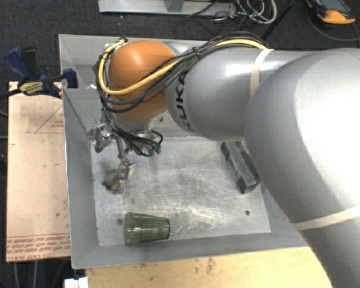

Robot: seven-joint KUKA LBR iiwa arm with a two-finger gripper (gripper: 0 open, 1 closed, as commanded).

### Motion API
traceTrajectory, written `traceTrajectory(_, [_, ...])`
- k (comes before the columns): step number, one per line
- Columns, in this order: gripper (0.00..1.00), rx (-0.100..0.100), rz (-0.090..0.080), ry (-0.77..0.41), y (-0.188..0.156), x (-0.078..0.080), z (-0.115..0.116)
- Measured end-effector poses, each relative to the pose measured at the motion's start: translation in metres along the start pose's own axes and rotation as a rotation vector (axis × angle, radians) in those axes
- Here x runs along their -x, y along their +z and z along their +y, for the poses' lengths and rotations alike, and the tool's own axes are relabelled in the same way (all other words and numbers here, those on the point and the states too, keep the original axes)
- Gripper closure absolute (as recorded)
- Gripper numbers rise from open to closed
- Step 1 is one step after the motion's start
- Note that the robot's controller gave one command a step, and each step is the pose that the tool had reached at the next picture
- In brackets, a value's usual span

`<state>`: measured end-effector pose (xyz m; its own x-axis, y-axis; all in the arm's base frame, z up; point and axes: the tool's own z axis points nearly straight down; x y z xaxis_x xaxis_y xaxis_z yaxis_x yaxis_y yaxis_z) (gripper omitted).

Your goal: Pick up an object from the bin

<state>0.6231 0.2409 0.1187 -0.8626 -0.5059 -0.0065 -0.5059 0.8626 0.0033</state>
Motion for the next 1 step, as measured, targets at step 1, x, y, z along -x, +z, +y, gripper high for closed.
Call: traceTrajectory(1, [0.00,-0.002,0.003,0.004,0.0002,-0.0015,-0.0030])
